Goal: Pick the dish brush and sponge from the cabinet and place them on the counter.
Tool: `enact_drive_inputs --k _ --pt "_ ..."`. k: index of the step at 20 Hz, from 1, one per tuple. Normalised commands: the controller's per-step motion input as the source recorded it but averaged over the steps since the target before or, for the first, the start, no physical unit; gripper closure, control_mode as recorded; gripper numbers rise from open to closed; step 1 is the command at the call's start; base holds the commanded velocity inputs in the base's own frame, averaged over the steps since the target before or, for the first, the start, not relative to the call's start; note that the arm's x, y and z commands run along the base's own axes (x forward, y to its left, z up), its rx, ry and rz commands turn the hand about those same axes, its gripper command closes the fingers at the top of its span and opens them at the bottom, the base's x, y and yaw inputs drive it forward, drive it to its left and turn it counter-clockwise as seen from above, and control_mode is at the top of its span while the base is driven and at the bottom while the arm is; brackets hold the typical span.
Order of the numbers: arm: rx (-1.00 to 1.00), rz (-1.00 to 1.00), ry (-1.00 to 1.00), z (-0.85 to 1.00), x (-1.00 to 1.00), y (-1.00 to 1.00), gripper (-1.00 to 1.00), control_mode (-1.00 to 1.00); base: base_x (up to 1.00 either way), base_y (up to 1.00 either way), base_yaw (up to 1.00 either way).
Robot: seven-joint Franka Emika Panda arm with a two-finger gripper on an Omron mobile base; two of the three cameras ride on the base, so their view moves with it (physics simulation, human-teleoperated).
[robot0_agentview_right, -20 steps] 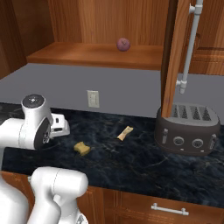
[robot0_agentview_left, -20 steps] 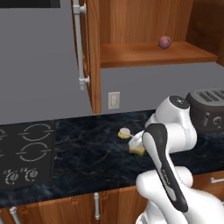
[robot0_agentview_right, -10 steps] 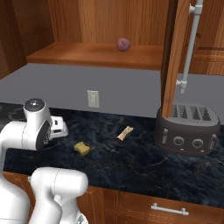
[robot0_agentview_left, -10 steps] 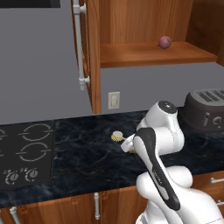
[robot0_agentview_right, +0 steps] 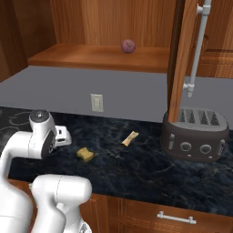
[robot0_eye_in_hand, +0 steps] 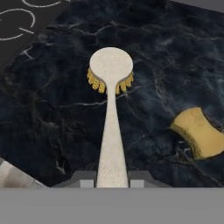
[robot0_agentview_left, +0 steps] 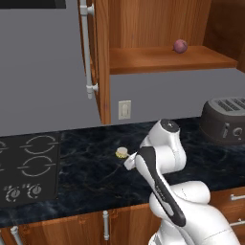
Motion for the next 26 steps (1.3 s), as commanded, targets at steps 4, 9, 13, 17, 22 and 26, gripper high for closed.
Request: enact_drive_inputs --k 4,9,13,17,22,26 --pt "0.00 0.00 0.00 -0.46 0.36 0.08 1.00 -1.00 0.00 0.00 0.00" --pt "0.00 0.00 0.04 -0.45 0.33 0.03 1.00 -1.00 0.00 0.00 0.00" --pt "-0.01 0.00 0.08 -0.46 0.32 0.01 1.00 -1.00 0.00 0.00 0.00" --pt "-0.01 0.00 0.07 -0.52 0.29 0.00 1.00 -1.00 0.00 0.00 0.00" --pt "0.00 0.00 0.03 -0.42 0.25 0.01 1.00 -1.00 0.00 0.00 0.00" --pt "0.00 0.01 0.00 -0.22 0.09 0.00 1.00 -1.00 0.00 0.00 0.00"
